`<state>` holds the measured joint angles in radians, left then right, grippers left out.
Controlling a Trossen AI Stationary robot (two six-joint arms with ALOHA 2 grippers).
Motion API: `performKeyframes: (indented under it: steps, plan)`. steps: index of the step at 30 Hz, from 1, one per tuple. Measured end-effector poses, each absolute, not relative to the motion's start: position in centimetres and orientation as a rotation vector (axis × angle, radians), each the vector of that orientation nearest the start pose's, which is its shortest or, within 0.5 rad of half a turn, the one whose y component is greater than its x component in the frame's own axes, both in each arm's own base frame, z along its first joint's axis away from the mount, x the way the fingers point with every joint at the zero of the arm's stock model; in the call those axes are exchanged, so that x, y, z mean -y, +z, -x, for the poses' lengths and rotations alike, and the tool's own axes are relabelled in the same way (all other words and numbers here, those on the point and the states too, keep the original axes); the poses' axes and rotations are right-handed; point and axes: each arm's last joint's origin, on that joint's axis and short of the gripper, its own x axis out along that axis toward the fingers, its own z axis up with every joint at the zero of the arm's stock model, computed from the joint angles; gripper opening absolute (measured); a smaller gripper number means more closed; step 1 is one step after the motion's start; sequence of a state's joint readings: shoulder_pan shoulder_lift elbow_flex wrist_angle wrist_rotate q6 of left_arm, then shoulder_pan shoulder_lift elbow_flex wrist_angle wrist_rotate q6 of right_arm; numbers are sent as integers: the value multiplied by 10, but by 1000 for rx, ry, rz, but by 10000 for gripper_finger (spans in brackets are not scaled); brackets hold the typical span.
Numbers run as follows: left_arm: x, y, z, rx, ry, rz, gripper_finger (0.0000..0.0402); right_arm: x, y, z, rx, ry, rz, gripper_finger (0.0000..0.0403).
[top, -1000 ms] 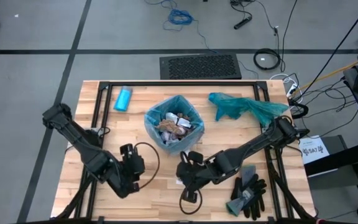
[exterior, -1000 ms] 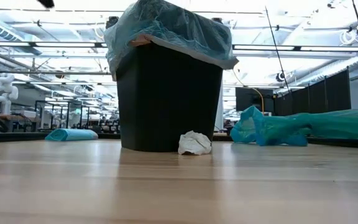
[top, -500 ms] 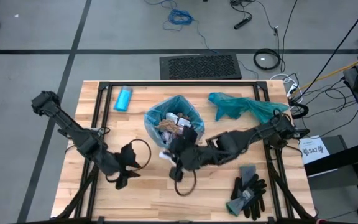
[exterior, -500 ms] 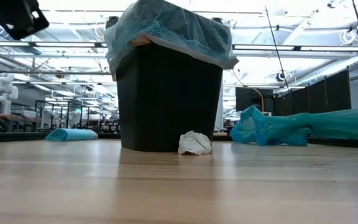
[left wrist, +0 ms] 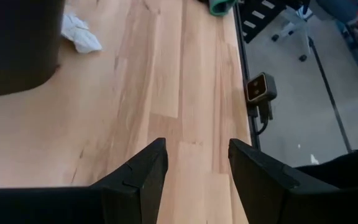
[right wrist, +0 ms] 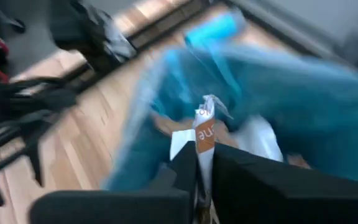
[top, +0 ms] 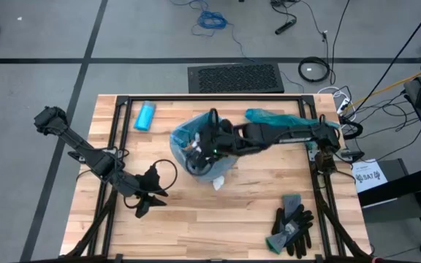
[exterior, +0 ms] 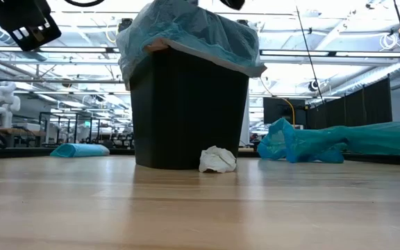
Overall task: Place trash/remove bag and relplace
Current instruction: Put the white paper trash into the trash bin, then put the white paper trash into the trash bag
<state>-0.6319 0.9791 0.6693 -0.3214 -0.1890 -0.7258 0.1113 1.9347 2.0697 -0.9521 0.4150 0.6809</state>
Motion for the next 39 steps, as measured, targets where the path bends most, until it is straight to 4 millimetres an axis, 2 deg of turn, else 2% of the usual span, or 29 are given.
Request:
performKeyframes:
  steps: [6,11,16,23,31,35,39]
  plan:
    - [116,248,-166,-720,-227,440,175,-15,366,-404,-752,-637,-505,115]
    - [116,248,-165,-727,-256,419,175,-13,366,-404,-745,-640,-511,192]
    - [116,248,-165,-729,-264,401,175,-13,366,-404,-746,-637,-506,238]
    - [116,247,-165,-734,-265,390,175,-13,367,-397,-785,-646,-493,253]
    - [115,245,-164,-752,-252,382,176,-15,386,-367,-814,-703,-570,254]
    - [115,245,-164,-753,-251,381,176,-32,398,-353,-816,-647,-642,254]
    - [114,243,-163,-772,-234,369,176,-64,399,-340,-863,-629,-649,254]
